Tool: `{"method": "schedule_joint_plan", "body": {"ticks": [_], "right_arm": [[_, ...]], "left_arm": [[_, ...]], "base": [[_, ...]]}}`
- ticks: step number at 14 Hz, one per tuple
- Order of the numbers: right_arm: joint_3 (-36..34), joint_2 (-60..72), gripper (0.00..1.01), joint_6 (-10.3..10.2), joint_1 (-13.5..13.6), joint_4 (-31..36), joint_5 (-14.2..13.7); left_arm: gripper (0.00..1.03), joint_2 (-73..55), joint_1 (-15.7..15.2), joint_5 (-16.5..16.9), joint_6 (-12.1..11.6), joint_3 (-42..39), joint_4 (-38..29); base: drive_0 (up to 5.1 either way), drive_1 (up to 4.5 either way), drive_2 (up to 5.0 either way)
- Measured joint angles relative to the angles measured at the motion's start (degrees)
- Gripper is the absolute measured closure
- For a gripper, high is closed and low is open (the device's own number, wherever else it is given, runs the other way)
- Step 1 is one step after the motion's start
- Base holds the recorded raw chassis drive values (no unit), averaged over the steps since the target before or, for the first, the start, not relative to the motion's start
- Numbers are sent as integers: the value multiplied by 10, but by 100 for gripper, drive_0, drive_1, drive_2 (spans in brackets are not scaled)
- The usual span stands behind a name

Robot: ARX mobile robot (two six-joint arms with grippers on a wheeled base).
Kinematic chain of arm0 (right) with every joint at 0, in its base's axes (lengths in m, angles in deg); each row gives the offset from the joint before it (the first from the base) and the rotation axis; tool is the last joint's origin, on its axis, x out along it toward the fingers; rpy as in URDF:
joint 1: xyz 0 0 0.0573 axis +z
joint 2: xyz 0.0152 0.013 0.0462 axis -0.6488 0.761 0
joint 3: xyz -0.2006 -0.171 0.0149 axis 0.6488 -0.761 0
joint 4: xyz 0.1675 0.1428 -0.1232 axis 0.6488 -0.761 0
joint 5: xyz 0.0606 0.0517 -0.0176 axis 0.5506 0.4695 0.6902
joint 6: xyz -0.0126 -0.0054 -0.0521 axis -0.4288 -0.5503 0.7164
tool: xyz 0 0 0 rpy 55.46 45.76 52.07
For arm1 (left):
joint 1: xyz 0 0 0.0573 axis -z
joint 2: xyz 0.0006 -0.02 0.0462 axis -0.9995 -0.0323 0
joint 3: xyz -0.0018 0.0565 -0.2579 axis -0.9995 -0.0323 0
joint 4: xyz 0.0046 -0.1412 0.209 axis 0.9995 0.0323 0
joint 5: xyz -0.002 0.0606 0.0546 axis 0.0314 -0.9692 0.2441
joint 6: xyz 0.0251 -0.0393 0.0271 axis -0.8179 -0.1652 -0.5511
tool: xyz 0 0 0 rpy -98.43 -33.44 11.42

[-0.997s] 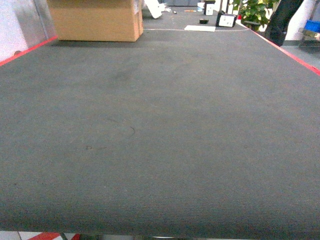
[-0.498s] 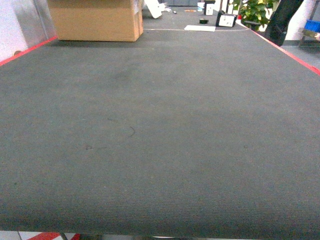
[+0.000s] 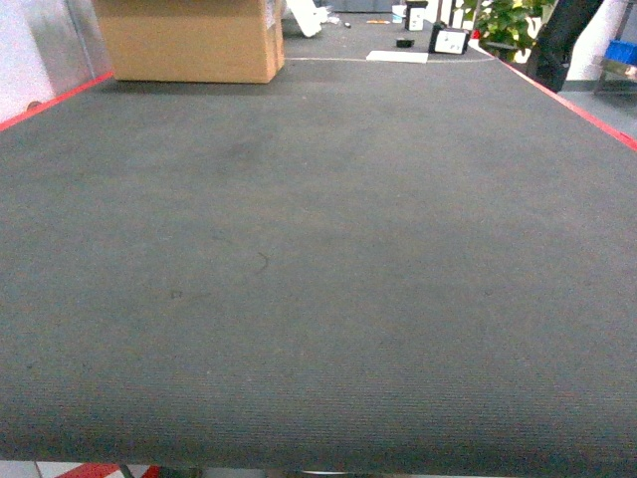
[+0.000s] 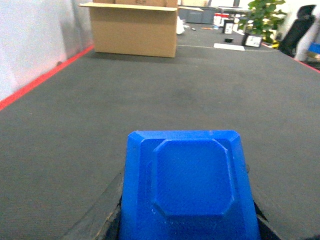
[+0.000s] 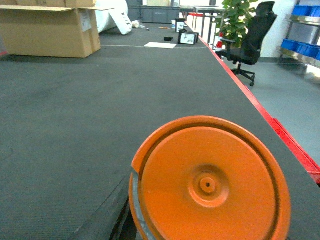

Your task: Sort blue parts and orange caps into right shelf containers

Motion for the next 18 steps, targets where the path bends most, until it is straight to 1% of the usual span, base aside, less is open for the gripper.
{"method": "schedule_joint_plan", "body": {"ticks": [1,2,3,4,5,8,9,10,11,12,13,18], "right_arm": [[-4,-14,56,0,1,-7,10],[-7,-26,56,0,4,-16,8],[-12,-38,56,-1,4,-27,9],[-16,-53,56,-2,4,-36,9],[-30,-69,56,-2,4,-24,9],[-30,-104,56,-2,4,-60,9],[-30,-115,56,-2,4,-75,9],[-30,-123,56,-2,4,-82,9],[-30,-131,56,-2,4,-89,10],[-30,-149,56,-2,4,-113,9],[-30,-225,56,-2,4,-196,9],[-30,-230,56,-2,4,-194,9]], "left_arm": [[60,12,-40,33,-1,-5,7],[60,22,-49,26,-1,-7,11],[60,35,-46,38,-2,-9,19],[60,47,-42,37,-2,-15,28],[60,62,-43,37,-2,-27,21],[60,89,-43,37,-2,-28,46],[60,152,-43,38,-2,-27,143],[60,181,-43,37,-2,-27,143],[60,180,-43,36,-2,-26,143],[60,180,-43,36,-2,-27,151],[60,181,-43,35,-2,-27,143],[60,181,-43,37,-2,-27,147]], "base": [[0,0,0],[0,0,0],[0,0,0],[0,0,0],[0,0,0],[0,0,0],[0,0,0],[0,0,0],[0,0,0],[0,0,0],[0,0,0],[0,0,0]]}}
